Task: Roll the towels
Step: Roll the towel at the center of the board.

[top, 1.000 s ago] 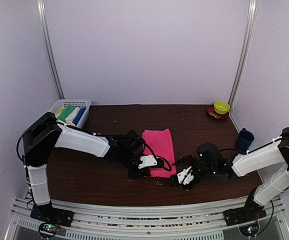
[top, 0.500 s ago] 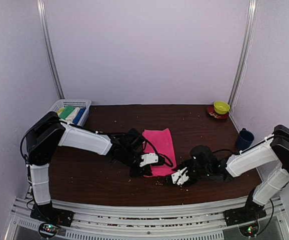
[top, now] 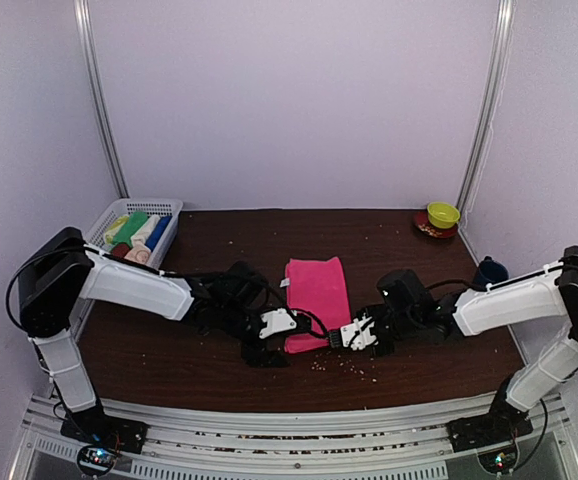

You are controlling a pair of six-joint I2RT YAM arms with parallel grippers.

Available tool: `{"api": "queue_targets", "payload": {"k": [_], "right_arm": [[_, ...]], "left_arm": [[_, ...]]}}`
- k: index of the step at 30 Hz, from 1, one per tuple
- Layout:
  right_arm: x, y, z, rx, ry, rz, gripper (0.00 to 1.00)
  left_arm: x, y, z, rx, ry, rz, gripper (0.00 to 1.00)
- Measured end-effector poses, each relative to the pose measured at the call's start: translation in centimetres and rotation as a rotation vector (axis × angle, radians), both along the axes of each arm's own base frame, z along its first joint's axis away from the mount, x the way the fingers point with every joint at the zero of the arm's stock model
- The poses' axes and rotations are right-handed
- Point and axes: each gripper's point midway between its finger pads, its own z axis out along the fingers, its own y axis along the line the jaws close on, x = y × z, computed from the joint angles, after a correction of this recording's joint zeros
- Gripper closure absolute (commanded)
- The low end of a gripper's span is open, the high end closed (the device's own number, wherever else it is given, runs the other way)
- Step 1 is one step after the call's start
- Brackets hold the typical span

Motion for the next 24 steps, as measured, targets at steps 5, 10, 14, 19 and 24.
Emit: {"api": "queue_targets", "payload": {"k": [5, 10, 14, 19, 24], "right_arm": [[0.6, -0.7, 0.5, 0.018, 0.077, -0.018, 1.0], [0.9, -1.1, 0.1, 0.009, 0.182, -0.028, 1.0], [1.1, -1.4, -0.6, -0.012, 0.261, -0.046, 1.0], [1.6, -1.4, -1.7, -0.051, 0.372, -0.079, 1.0], [2.5, -1.5, -2.5, -0.069, 0.488, -0.118, 1.0]], "left_arm": [[0.9, 0.2, 2.0, -0.07, -0.088, 0.048, 0.22], [1.8, 0.2, 2.1, -0.114, -0.146, 0.092, 0.03], [1.7, -0.3, 2.2, -0.128, -0.17, 0.096, 0.02], [0.1, -2.0, 1.1, -0.12, -0.203, 0.063, 0.03], [-0.6, -2.7, -0.9, -0.089, -0.216, 0.056, 0.07]]}}
